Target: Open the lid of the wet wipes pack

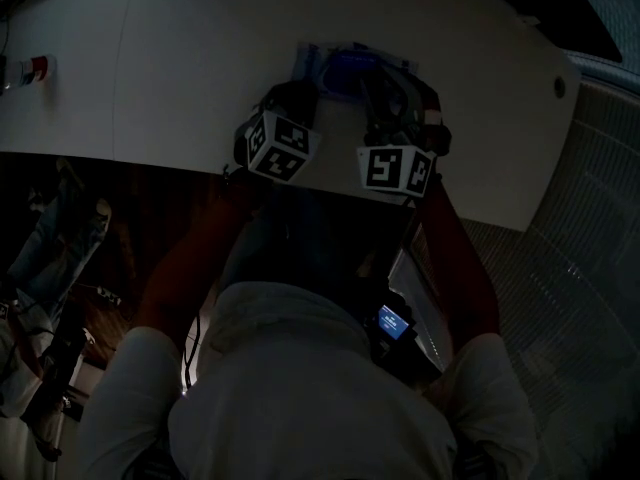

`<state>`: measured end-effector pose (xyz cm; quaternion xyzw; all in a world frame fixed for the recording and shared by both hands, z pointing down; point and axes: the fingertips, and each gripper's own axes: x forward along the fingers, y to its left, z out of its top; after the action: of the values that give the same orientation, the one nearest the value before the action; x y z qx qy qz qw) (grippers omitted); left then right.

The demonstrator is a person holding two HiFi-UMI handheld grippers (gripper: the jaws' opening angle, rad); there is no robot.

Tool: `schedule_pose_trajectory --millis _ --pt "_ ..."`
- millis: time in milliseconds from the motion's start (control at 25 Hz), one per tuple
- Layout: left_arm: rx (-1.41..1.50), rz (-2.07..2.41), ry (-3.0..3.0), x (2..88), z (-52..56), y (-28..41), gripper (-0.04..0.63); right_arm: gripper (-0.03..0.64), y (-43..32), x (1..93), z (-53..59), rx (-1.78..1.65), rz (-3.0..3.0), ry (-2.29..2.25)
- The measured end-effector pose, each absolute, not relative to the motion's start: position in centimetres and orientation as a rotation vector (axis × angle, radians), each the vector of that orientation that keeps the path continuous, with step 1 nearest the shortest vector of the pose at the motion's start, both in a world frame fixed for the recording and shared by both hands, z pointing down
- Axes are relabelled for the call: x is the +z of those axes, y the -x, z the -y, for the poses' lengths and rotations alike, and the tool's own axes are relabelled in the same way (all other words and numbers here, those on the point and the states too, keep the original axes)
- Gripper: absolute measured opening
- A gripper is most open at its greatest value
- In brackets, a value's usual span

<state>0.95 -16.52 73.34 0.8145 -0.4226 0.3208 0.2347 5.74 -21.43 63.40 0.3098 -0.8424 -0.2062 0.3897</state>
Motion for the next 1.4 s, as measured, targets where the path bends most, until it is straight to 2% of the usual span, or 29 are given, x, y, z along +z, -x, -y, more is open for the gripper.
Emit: schedule_pose_trajectory --millis 280,600,800,920,1160,1400 --pt "0.871 1.153 -2.238 73.4 16.4 -0.9 0.003 0.1 -4.9 63.3 27.5 -0.631 2.114 -0.818" --pt "0.835 1.148 -2.236 73.3 16.4 -0.8 0.003 0.1 -4.8 70.2 30.9 -0.517 2.063 -0.624" --pt "0.833 1.149 -2.239 73.2 16.5 -0.8 0.003 0.02 -5.3 72.2 31.0 -0.436 2.075 -0.596" --pt "0.834 1.14 -2.243 73.2 16.7 -0.6 0.003 0.002 -5.2 72.2 31.3 -0.41 2.085 -0.631" --pt "0.796 1.131 -2.221 71.8 17.0 -0.1 0.003 0.002 -5.9 67.7 31.1 -0.394 2.142 -0.759" --pt "0.734 1.221 -2.292 64.8 17.9 0.8 0.003 0.002 -8.0 58.3 28.6 -0.327 2.247 -0.98"
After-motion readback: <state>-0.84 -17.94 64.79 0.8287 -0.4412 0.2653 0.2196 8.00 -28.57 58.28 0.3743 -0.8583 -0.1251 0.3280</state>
